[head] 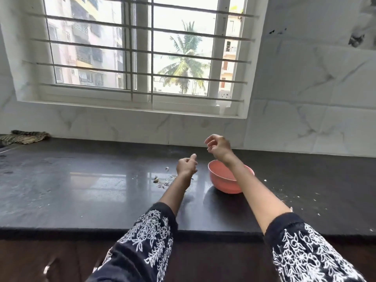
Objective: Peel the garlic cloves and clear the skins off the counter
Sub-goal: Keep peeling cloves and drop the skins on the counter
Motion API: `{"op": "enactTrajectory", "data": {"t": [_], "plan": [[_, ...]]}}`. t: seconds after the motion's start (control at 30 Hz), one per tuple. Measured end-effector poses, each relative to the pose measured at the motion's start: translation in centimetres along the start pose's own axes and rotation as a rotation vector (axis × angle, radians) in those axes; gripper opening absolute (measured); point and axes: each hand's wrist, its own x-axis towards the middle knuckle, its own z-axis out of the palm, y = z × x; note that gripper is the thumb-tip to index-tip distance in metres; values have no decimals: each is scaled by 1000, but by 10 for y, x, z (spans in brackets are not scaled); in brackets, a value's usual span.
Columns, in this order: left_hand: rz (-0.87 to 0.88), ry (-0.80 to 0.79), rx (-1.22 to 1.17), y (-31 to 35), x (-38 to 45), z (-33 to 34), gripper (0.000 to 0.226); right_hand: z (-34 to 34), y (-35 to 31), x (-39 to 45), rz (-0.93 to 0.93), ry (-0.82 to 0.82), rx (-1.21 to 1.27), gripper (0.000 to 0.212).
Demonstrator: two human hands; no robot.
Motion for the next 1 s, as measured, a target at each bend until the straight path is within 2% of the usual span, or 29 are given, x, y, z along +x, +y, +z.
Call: {"op": "enactTrajectory", "data": {"t": [0.1, 0.17, 0.27, 0.37, 0.5, 0.63, 0.8, 1.0], "plan": [[-108, -139, 115, 7, -15, 28, 36, -16, 17, -14, 96, 75, 51, 26], [-39, -180, 363, 5, -24, 38, 41, -18, 26, -23, 121, 105, 81, 23], [137, -142, 637, -4, -37, 43, 32, -28, 39, -33, 142, 146, 86, 24], [291, -130, 581, -12, -53, 39, 37, -46, 46, -44, 171, 131, 71, 31], [383, -93, 563, -17, -64, 31, 40, -52, 40, -54, 183, -33, 135, 41], [389, -80, 597, -17, -68, 28, 37, -47, 46, -55, 190, -113, 52, 41], [379, -67, 691, -12, -68, 27, 33, -47, 45, -56, 161, -103, -58, 38], [302, -54, 722, -7, -67, 35, 25, -46, 52, -56, 168, -81, -63, 38]]}}
